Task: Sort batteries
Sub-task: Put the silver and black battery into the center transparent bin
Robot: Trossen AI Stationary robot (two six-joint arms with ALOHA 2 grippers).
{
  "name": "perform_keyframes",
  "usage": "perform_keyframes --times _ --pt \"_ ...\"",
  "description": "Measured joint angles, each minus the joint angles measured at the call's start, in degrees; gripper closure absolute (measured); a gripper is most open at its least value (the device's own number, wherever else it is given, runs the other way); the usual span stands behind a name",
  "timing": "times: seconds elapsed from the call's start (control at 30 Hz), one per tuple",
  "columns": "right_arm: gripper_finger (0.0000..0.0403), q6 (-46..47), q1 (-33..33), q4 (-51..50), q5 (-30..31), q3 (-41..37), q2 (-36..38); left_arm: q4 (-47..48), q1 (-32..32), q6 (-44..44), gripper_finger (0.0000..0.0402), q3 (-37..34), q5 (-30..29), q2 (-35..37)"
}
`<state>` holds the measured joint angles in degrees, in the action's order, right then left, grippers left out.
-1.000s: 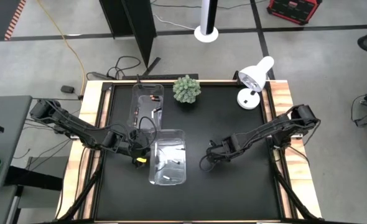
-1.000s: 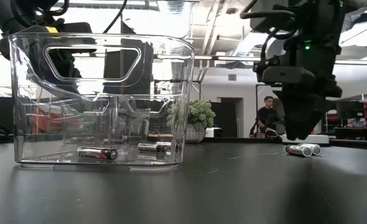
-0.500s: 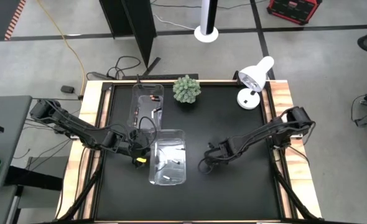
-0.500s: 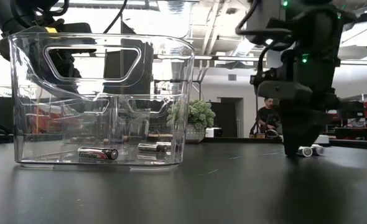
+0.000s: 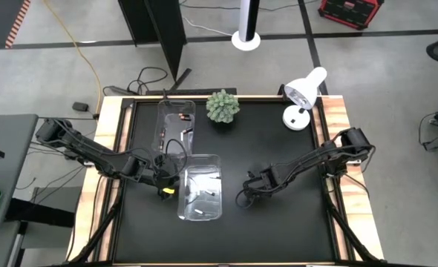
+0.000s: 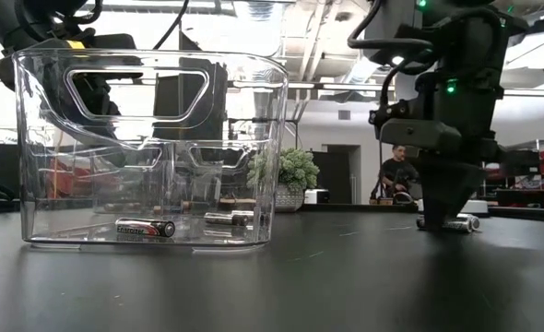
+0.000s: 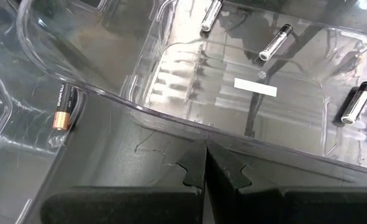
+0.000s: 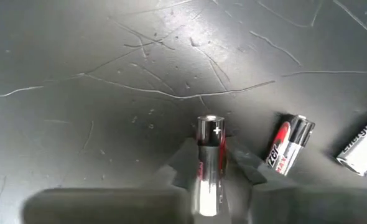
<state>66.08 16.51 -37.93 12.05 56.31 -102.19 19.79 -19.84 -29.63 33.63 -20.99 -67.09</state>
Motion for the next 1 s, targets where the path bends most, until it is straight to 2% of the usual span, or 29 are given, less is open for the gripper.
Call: perform_keyframes --times 0.13,0.23,0.7,0.9,1.0 --pt "0.0369 -2.32 0.00 0.34 -0.16 0.02 0.00 0.00 0.00 -0.03 0.0400 0.02 0.00 0.00" --pt "0.0387 -4.14 0.00 0.22 -0.35 0.60 -0.06 -0.02 0.00 -0.12 0.0400 0.02 0.00 0.00" --pt "0.0394 -17.49 -0.20 0.08 1.06 6.28 1.36 -0.04 0.00 -0.81 0.0400 0.02 0.00 0.00" --pt "0.0395 -23.52 0.12 0.07 7.20 7.78 6.91 -0.02 0.00 -1.12 0.0400 0.04 0.00 0.00" --pt "0.0395 -29.27 0.93 3.97 11.46 7.82 10.61 -0.02 0.00 -1.18 0.0400 0.04 0.00 0.00"
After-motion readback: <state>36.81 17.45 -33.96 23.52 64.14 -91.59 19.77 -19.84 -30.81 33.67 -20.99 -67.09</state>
